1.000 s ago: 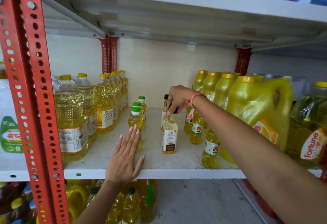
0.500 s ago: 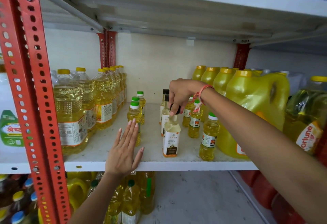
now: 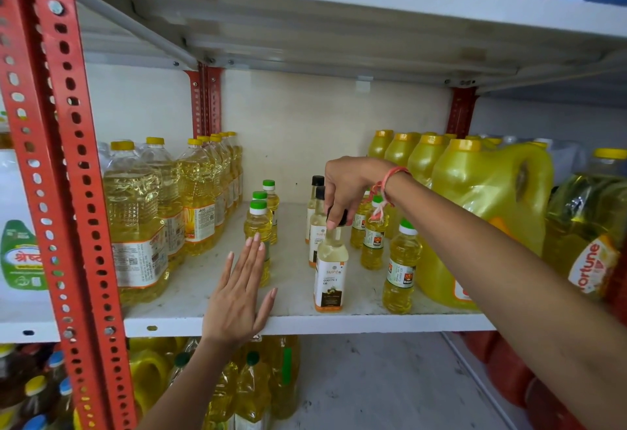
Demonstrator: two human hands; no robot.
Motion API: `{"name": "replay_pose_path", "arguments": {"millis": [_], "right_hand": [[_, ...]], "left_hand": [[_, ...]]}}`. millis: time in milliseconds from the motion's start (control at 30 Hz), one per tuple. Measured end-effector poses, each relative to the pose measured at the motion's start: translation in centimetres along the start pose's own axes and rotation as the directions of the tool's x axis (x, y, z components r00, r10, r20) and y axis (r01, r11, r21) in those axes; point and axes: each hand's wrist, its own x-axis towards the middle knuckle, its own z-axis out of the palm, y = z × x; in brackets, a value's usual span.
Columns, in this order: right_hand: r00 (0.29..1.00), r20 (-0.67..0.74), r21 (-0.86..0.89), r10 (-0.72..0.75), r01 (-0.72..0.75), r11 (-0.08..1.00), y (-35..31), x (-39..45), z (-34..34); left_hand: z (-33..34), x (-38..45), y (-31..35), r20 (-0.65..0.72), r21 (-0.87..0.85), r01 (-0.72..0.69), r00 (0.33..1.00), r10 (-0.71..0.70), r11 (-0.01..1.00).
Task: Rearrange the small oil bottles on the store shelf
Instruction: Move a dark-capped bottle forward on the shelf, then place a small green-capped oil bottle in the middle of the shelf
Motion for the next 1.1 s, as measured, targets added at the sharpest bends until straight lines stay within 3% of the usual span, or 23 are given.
{"name": "replay_pose_path", "arguments": {"millis": [400,567,667,833,1100], "right_hand": [[1.000,-0.013,0.012,0.018,-0.018,1.000,0.4,0.2,0.1],[1.000,-0.012,0.026,0.021,-0.021,0.999,0.4,0.2,0.0],[0.993,-0.117,-0.012,-0.015,0.014,1.000,-0.4,0.7,-0.4],[0.965,-0.239,0.054,-0.103,0.120,0.991,-3.9,3.4,0.7],[0.915,-0.363,-0.136,-0.174,0.132,0.982,-7.8,8.4,3.5]], "left_hand": [[-0.4,0.1,0.2,-0.005,-0.018,-0.006,1.000,0.005,1.000],[-1.2,-0.4,-1.9,-0.062,-0.054,0.064,0.996,-0.067,0.997],[-2.0,-1.1,-4.9,-0.076,-0.017,0.118,0.990,-0.119,0.993],[-1.6,-1.5,-5.8,-0.041,0.003,0.072,0.997,-0.072,0.997],[-1.2,-1.8,-6.5,-0.055,-0.019,0.075,0.996,-0.076,0.997]]}}
